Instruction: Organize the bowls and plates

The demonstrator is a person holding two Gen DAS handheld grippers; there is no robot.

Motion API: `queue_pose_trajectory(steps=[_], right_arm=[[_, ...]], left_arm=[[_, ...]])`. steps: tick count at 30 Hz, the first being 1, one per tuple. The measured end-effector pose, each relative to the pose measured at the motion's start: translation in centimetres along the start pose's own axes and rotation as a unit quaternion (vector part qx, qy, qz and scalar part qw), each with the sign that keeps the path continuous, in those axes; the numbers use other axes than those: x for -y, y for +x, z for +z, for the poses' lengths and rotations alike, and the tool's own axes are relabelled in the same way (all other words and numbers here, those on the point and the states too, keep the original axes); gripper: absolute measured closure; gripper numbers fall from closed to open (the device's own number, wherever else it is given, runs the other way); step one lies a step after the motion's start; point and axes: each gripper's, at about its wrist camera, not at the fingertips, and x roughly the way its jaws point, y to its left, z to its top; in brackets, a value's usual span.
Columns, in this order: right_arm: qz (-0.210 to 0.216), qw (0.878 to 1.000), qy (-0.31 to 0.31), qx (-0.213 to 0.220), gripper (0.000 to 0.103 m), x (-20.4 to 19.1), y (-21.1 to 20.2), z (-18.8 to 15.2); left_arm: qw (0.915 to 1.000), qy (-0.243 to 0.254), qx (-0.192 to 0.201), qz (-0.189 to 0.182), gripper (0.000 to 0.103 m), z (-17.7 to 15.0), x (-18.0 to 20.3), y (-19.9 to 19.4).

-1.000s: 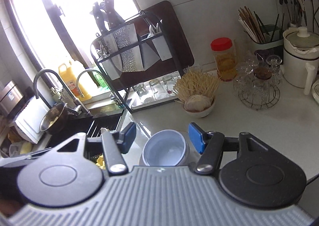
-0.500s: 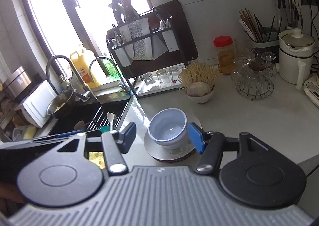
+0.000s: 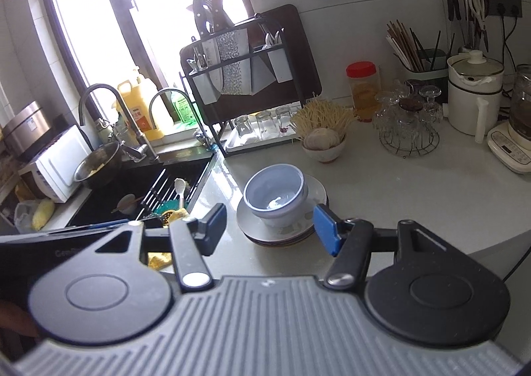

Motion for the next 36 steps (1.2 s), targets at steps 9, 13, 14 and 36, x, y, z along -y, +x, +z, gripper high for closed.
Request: queue_pose_trajectory(steps=[9,13,14,36], right_arm=[[-0.016,1.000,-0.016,-0.003,0.041,0.2,-0.3,-1.3],[-0.020,1.000,-0.019,-0.003,0.041,0.4,-0.3,-1.4],[-0.021,1.000,-0.020,-0.001,0.041,0.5,-0.3,-1.4],[-0.037,0.999,-0.016,0.004,0.000,0.7,-1.3,-3.0]], left_arm=[[1.0000,0.002,-0.005,0.007,0.037,-2.1,0.4,-0.7],[0.9999,-0.003,0.004,0.016,0.024,-2.1,0.1,-1.1],[0.9998,-0.004,0.007,0.018,0.023,-2.1,0.1,-1.2],[0.9985,0.009,0.002,0.054,0.004,-2.9,-0.2,-2.4]])
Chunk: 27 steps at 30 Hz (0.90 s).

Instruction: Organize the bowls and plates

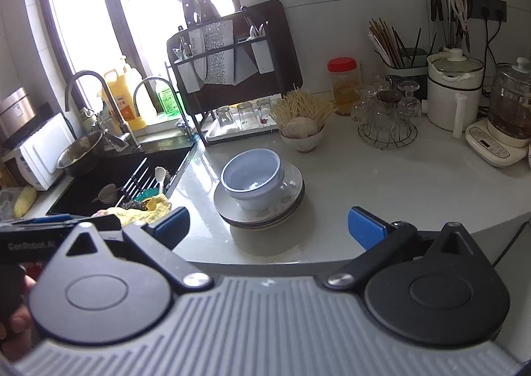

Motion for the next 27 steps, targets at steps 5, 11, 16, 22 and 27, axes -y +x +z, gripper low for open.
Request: queue_pose_trajectory(steps=[5,11,16,22,27], right_arm=[[-0.008,1.000,-0.003,0.001,0.000,-0.09,-0.29,-0.10],[-0.006,1.000,-0.004,0.003,0.000,-0.19,-0.48,-0.10],[-0.001,1.000,-0.006,0.002,0.000,-0.26,-0.52,-0.12],[0.000,1.000,-0.007,0.002,0.000,-0.21,-0.56,-0.12],[0.002,1.000,-0.014,0.002,0.000,-0.52,-0.46,0.01]], left_arm=[[1.0000,0.000,-0.001,0.000,0.004,-0.42,0.00,-0.15],[1.0000,-0.001,0.006,0.002,0.004,-0.44,-0.03,-0.45],[0.9999,-0.002,0.003,0.010,0.004,-0.59,0.13,-0.55],[0.9998,-0.011,0.001,0.018,0.004,-0.80,-0.15,-0.48],[0.9996,-0.021,0.003,0.020,0.004,-0.82,-0.60,-0.58]])
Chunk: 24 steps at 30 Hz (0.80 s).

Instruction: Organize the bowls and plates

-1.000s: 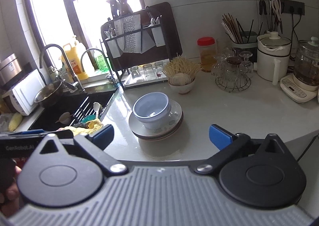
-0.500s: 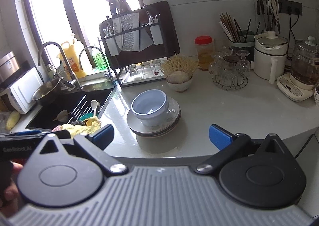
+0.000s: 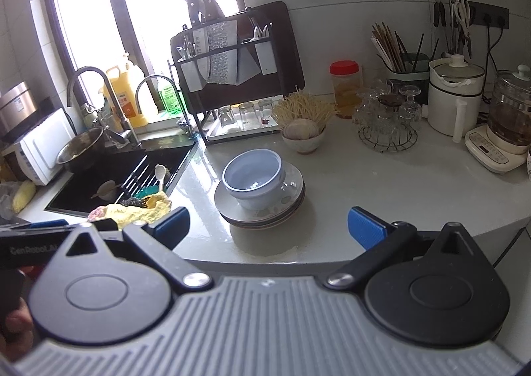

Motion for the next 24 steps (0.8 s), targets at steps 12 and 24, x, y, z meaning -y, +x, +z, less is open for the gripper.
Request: queue_pose_trajectory(steps=[12,24], right_arm=[[0.006,1.000,-0.008,-0.016,0.000,-0.1,0.8,-0.2],[-0.003,1.000,0.006,-0.014,0.000,0.8,0.8,-0.3]], left_arm=[[1.0000,0.003,-0.007,0.003,0.003,-0.3,0.1,0.7],[0.9999,0.015,-0.003,0.003,0.003,0.0,0.6,0.9]])
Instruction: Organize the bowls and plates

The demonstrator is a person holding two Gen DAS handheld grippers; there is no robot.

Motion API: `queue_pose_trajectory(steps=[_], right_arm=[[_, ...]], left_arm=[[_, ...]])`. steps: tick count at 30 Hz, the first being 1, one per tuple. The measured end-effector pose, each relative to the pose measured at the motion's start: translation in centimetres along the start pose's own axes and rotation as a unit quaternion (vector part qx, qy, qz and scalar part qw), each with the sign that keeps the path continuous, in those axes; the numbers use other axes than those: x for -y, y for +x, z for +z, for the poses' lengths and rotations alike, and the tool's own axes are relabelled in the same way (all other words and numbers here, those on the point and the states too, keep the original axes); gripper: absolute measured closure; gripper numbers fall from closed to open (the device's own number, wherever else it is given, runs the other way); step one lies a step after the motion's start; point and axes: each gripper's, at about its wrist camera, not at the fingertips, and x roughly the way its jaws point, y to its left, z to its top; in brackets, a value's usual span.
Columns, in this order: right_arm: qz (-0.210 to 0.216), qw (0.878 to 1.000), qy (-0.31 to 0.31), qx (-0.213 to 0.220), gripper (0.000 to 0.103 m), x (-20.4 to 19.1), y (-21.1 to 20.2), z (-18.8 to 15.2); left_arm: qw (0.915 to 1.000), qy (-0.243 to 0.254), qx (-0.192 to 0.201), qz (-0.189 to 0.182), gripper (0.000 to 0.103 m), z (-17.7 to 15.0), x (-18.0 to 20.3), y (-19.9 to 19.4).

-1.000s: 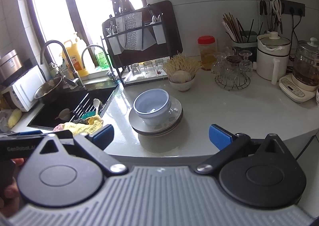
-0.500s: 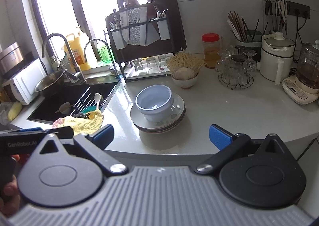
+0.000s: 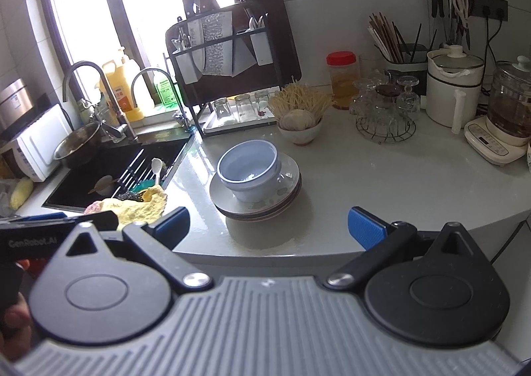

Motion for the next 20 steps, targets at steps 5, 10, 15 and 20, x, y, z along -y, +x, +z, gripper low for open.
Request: queue_pose_trajectory(steps=[5,10,15,20], right_arm=[[0.000,1.000,0.002,0.001,0.000,-0.05,-0.03,-0.04],[0.001,1.000,0.004,0.002,0.000,0.04,-0.05,-0.05],[-0.001,1.000,0.008,0.001,0.000,-0.08,-0.33,-0.47],[-0.009,1.000,0.008,0.002,0.000,0.11,-0.45,-0.54]], left_arm=[[1.0000,0.000,0.001,0.003,0.003,0.14,-0.07,-0.03],[1.0000,0.003,0.000,0.001,0.002,-0.07,-0.03,-0.29],[1.0000,0.003,0.001,-0.006,0.002,-0.34,0.26,-0.82],[0.9999,0.006,-0.003,-0.010,0.002,-0.77,0.87,-0.88]])
